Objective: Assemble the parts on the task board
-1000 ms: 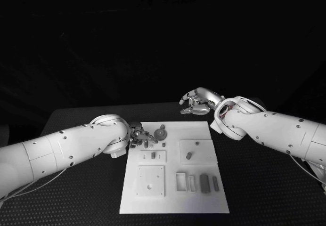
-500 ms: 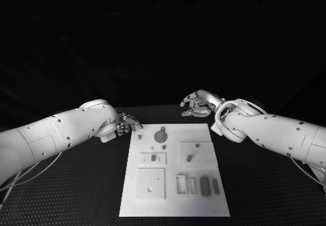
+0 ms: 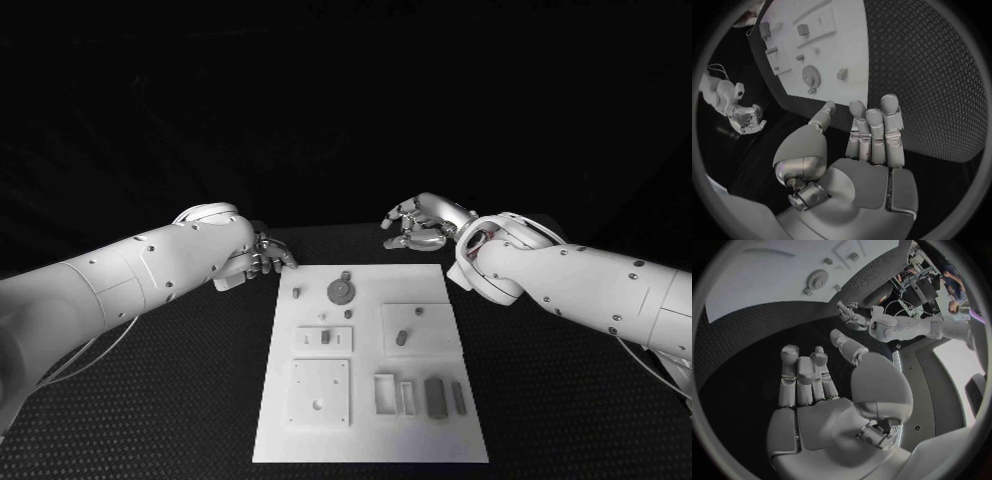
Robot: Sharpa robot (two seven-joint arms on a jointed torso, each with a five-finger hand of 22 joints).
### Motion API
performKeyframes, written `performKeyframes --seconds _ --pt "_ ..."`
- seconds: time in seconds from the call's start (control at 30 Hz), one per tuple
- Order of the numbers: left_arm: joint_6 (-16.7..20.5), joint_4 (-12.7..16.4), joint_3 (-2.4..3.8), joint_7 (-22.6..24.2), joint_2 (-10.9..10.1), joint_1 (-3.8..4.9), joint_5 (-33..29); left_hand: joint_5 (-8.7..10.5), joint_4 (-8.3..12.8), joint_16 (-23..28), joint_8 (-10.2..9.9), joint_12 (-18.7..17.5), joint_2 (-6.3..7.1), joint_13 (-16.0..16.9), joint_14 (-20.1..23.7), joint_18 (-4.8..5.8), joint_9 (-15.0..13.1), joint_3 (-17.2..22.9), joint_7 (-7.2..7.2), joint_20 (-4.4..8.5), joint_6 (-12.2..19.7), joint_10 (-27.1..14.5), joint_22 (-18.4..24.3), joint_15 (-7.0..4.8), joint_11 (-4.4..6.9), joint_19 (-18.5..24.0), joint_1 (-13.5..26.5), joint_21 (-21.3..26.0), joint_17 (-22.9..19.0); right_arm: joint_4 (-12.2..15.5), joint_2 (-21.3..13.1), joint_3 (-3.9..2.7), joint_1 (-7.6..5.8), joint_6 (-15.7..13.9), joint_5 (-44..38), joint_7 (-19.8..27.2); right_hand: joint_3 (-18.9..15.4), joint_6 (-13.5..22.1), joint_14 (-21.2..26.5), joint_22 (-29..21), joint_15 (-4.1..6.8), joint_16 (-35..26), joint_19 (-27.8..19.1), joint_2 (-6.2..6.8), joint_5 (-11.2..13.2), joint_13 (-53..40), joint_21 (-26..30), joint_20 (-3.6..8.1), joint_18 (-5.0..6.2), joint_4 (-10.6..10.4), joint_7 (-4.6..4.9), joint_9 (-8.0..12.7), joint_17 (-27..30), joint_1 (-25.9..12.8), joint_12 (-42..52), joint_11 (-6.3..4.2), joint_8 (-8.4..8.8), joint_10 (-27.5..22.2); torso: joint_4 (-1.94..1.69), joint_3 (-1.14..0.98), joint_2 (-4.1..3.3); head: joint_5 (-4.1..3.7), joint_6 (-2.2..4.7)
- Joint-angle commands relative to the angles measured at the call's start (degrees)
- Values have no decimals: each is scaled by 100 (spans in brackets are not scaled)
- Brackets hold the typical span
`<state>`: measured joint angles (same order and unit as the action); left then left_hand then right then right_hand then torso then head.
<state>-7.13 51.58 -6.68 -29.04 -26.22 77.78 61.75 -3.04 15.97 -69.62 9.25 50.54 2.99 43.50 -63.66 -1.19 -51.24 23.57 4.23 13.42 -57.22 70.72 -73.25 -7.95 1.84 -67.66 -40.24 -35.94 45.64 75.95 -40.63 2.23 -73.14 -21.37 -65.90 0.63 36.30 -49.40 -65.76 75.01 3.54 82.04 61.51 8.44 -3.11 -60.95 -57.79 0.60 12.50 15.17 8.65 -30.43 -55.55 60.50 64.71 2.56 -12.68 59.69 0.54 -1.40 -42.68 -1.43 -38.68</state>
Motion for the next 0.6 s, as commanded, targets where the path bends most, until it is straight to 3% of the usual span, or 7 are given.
performKeyframes --seconds 0.03,0.23,0.6 --pt "-331 -58 -1 148 53 0 251 10 -8 17 -49 -31 43 -10 16 -198 45 -19 63 -10 115 -21 7 23 -15 15 -7 30 -13 10 1 -3 2 61 -1 49 -14 -1 44 39 -1 -4 39 -44 -14 9 26 16 250 27 46 8 8 -2 25 6 29 -27 15 -1 -4 0 -2" --pt "-547 -98 -4 184 143 -23 255 18 -91 4 -88 -27 157 -22 28 -210 135 -36 80 -25 148 -28 8 39 -32 10 99 51 -30 9 11 -4 2 57 -1 49 -15 1 44 39 -2 -4 39 -42 -13 10 26 16 250 27 46 8 8 -3 26 7 30 -27 13 -4 -6 -5 -9" --pt "-731 -208 -14 197 267 -107 260 19 -266 -60 -105 19 188 -19 29 -243 253 4 78 -32 113 -13 -23 38 -30 -14 257 47 -34 3 27 -4 2 59 -1 52 -16 3 43 39 -3 -3 39 -42 -14 11 26 16 250 26 47 10 8 -5 27 8 31 -27 15 -6 -1 -13 -32"
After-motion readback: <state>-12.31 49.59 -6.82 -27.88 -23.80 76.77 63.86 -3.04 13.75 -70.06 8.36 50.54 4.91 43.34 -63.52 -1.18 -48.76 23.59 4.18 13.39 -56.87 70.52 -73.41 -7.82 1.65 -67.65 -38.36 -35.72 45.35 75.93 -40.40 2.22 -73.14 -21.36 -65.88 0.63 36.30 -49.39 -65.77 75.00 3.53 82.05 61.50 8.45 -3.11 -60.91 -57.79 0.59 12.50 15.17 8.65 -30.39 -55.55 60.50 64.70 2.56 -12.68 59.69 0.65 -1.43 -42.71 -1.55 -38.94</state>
